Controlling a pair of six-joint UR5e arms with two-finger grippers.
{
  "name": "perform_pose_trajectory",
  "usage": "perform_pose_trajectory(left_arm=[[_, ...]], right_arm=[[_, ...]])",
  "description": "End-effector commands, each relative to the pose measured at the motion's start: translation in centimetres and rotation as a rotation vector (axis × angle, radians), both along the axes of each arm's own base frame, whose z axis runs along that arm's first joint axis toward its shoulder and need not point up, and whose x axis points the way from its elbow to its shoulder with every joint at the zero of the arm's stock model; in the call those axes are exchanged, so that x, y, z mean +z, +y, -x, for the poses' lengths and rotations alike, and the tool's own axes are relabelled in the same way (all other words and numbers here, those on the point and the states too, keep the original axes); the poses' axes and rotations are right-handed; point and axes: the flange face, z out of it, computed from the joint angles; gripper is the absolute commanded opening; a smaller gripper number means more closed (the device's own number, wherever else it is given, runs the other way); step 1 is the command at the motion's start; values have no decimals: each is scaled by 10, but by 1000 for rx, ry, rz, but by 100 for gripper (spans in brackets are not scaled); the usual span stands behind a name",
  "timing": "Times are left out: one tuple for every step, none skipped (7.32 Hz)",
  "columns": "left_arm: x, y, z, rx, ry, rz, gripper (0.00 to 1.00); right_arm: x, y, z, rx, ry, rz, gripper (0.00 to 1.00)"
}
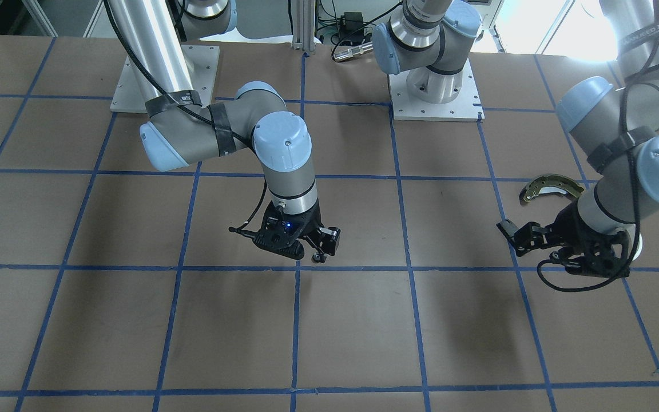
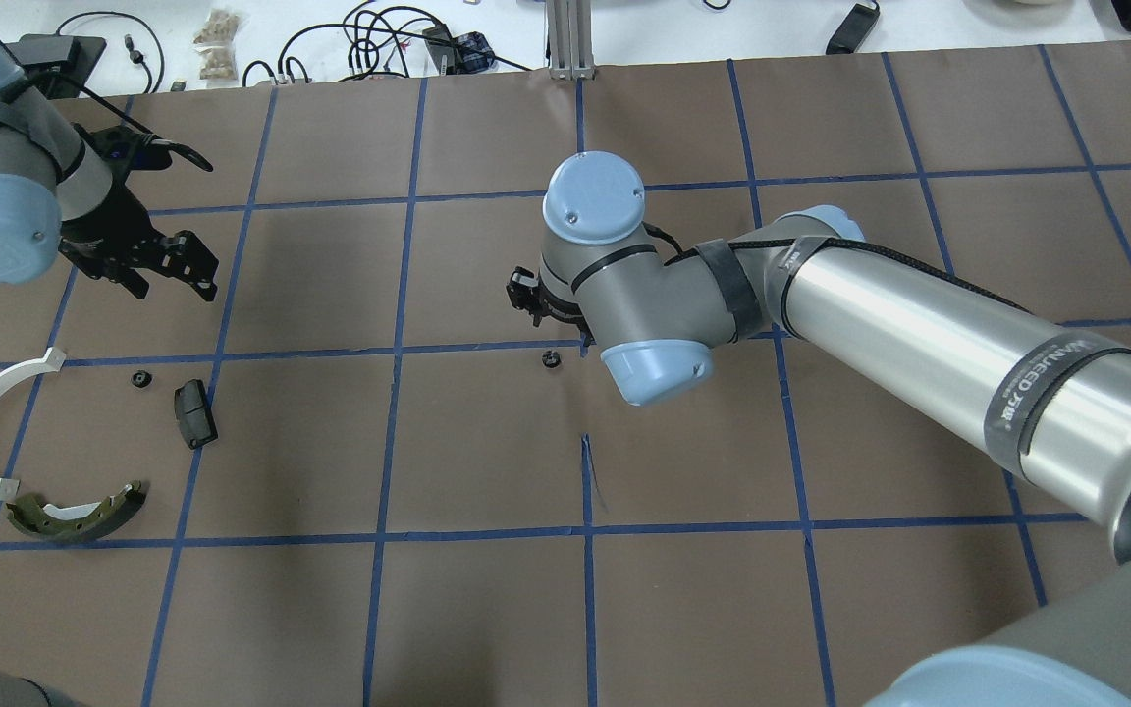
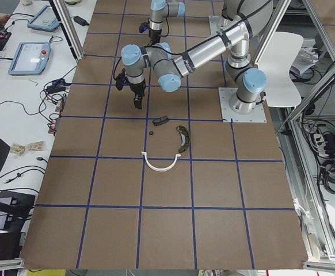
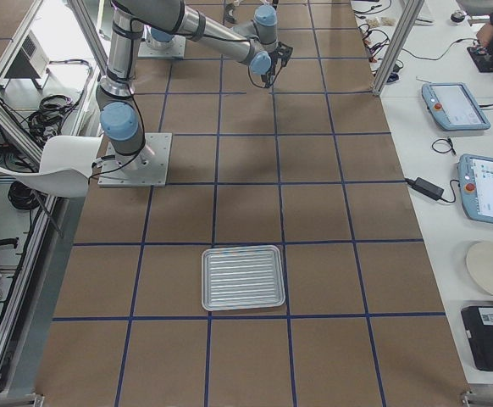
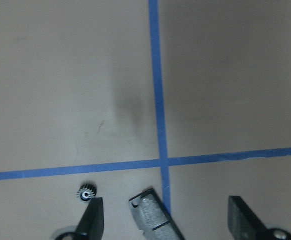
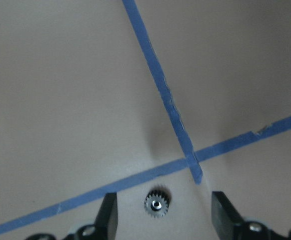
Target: Place bearing gear from tray to pile
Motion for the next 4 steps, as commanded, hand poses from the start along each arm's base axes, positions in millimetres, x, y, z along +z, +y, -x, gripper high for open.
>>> perform_pose_trajectory(left_arm=[[8, -3, 70, -35, 42, 25, 88], [5, -3, 112, -11, 45, 17, 88], [-3, 0, 160, -1, 47, 2, 88], [-10, 6, 204, 29, 41, -6, 88]], right_arm=[[76, -40, 40, 43, 81, 2, 100], [111, -52, 73, 99, 108, -20, 100], [146, -53, 124, 165, 132, -50, 100], [183, -40, 180, 213, 145, -80, 100]])
